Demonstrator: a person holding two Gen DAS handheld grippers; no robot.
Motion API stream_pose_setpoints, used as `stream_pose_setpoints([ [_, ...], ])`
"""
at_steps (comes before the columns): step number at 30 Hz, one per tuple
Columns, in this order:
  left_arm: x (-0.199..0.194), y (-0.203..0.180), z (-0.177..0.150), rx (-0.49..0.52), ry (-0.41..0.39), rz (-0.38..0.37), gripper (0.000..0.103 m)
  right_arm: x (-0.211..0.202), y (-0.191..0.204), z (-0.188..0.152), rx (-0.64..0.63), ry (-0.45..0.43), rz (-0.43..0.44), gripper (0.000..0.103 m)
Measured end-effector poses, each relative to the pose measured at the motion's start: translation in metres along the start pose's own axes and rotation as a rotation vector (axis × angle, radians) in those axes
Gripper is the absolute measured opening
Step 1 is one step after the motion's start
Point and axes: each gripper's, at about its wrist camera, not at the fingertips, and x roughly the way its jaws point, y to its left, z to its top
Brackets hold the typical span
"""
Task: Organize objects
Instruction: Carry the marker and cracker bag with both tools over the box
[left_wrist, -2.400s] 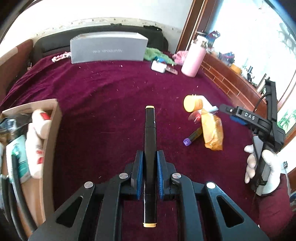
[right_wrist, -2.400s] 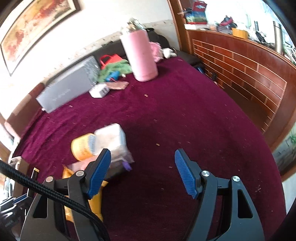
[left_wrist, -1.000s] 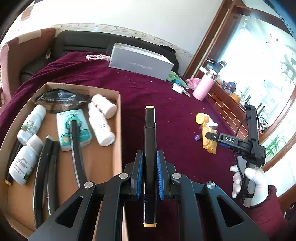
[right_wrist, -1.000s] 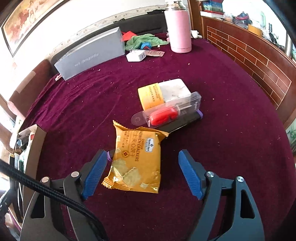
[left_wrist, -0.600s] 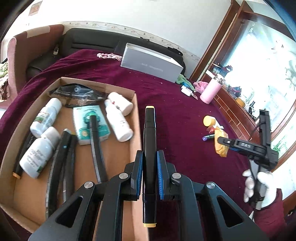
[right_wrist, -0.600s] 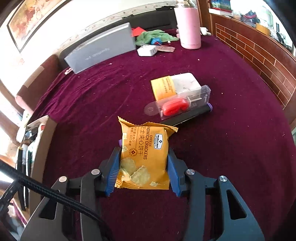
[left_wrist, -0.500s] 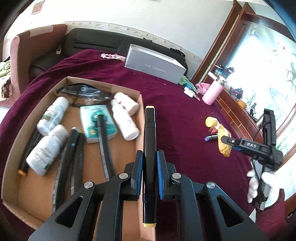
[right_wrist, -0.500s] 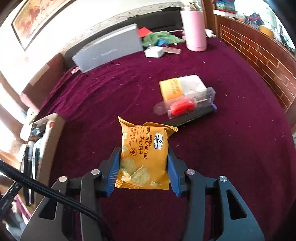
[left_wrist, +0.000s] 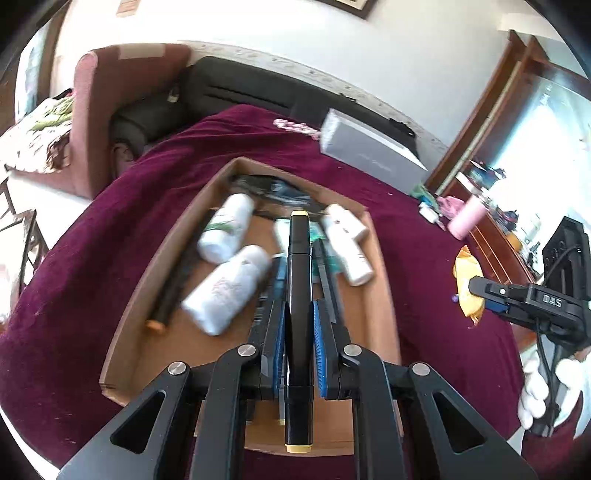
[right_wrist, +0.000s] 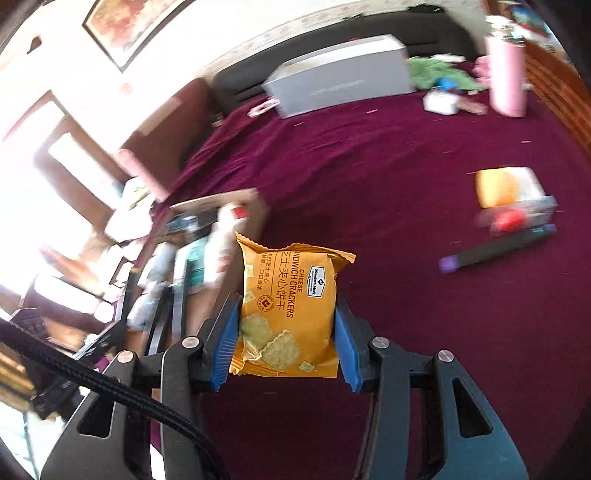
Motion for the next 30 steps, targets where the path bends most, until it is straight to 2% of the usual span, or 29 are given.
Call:
stream_pose_setpoints([
  [6,0.01,0.015,-0.003,-0.018,0.027,0.021,0.012,0.033,0.045,-0.005,-0.047,0.085,0.089,0.047],
  [14,0.026,0.034,0.002,-0.022,0.066,0.036,0.012,0.07,0.096,-0.011,-0.135,0.152,0.083,0.047],
  [25,0.041,0.035,-0.001,-0.018,0.109,-0.007,0.012,0.116,0.116,-0.017,-0.207,0.203,-0.041,0.047],
  [30,0.047,0.033,-0.003,-0.003,0.121,-0.009,0.013,0.118,0.12,-0.016,-0.25,0.173,-0.13,0.047],
])
